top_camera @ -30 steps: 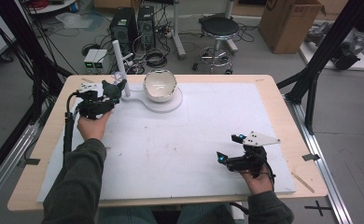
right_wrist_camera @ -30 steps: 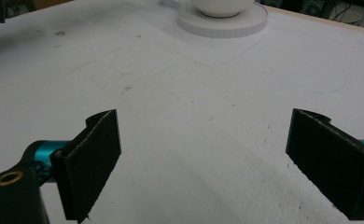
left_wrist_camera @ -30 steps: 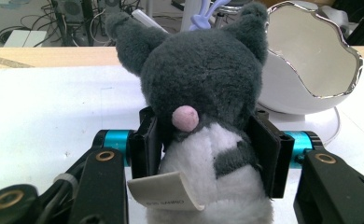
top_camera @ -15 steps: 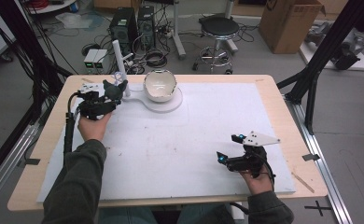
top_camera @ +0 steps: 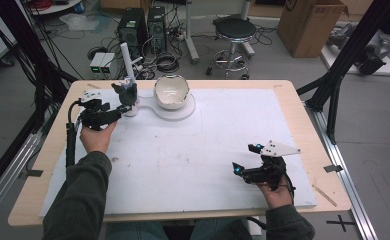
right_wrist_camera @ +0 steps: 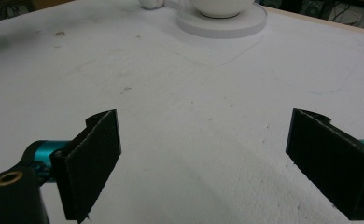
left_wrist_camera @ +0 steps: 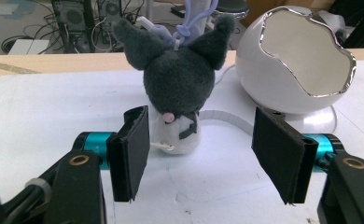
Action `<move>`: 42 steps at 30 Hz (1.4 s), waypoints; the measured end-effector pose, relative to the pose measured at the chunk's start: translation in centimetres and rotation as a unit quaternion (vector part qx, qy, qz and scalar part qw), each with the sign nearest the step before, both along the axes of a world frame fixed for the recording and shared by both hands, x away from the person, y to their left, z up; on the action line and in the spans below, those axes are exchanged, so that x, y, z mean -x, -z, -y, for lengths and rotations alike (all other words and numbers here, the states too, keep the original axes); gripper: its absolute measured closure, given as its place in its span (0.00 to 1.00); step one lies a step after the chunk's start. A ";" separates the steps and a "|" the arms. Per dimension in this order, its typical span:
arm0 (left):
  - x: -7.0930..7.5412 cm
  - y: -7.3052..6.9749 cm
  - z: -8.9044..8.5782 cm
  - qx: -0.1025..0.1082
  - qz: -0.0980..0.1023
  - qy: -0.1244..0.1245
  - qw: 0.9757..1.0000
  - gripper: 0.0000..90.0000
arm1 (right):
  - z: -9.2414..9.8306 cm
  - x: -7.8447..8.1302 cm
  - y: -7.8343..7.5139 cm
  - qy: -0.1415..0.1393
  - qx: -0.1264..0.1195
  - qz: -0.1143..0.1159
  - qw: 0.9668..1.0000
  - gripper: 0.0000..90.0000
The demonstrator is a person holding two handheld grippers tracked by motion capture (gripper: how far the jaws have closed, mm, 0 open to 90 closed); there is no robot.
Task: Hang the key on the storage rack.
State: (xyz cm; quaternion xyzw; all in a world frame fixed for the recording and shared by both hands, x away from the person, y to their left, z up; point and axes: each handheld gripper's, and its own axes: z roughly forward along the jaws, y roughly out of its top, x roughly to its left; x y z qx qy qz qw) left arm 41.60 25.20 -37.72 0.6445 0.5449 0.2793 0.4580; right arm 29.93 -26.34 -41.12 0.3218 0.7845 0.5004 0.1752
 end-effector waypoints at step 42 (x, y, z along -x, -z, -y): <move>2.6 -1.4 1.3 -0.025 0.034 0.058 0.997 0.31 | 0.6 -0.5 0.0 0.020 -0.002 0.007 1.000 0.11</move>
